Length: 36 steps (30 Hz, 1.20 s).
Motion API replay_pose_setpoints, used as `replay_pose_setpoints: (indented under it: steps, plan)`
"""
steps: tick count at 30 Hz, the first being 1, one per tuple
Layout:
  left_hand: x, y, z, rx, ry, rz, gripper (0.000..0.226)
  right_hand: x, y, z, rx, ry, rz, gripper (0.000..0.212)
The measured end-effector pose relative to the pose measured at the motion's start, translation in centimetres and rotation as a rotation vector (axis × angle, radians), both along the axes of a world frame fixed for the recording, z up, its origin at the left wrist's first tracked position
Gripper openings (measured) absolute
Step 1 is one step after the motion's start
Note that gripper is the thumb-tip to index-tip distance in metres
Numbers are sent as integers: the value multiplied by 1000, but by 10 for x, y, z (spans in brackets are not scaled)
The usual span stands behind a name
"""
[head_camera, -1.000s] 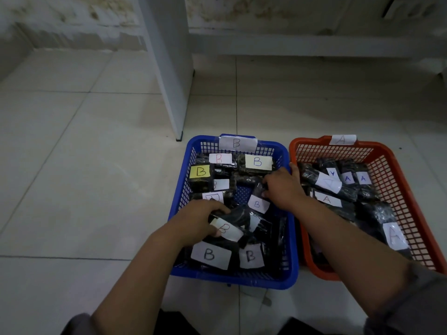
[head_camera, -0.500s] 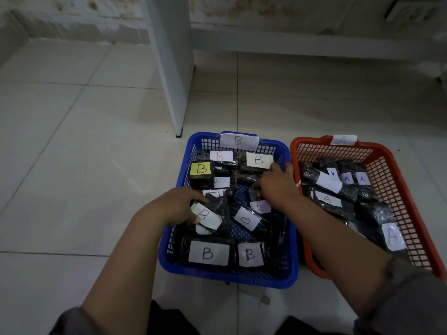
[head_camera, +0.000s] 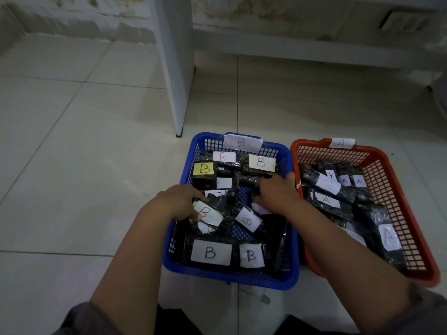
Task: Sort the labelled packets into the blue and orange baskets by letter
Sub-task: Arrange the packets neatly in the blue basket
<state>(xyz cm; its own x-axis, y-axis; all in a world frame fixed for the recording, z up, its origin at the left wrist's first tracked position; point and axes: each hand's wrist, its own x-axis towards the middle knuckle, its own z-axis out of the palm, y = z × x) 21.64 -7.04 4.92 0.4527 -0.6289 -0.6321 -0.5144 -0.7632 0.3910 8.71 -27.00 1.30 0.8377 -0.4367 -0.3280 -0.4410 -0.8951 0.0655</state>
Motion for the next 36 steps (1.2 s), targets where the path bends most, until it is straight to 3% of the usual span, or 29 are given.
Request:
replay_pose_setpoints:
  steps: [2,4,7,12,16,19,22,25,29,33,36]
  plan:
    - [1,-1,0,2,1,-4,55,-12,12,-2,112,55,-3,32]
    - [1,-2,-1,1,4,-6,55,-22,29,-8,93,69,27,37]
    - [0,-1,0,-6,3,-13,54,-23,38,-8,37,-10,6,29]
    - [0,0,-1,-9,-7,-14,55,-9,10,25,180,-128,-337,28]
    - [0,0,-3,-6,0,-12,56,9,11,14,252,-28,-445,31]
    - [1,1,-5,-14,11,-6,56,12,16,-5,160,5,-386,15]
    - [2,0,-6,-11,12,-12,57,11,15,-13,78,21,-310,24]
    - [2,-2,-6,-9,19,-10,57,10,10,-11,90,-24,-249,16]
    - [2,-1,-5,-11,23,-5,57,7,-2,-7,136,-198,-235,40]
    - [0,-2,-4,-10,-10,-7,55,-10,-8,-10,-156,65,11,41]
    - [-3,-4,0,-2,-142,-56,51,-19,-10,-15,-122,95,39,45]
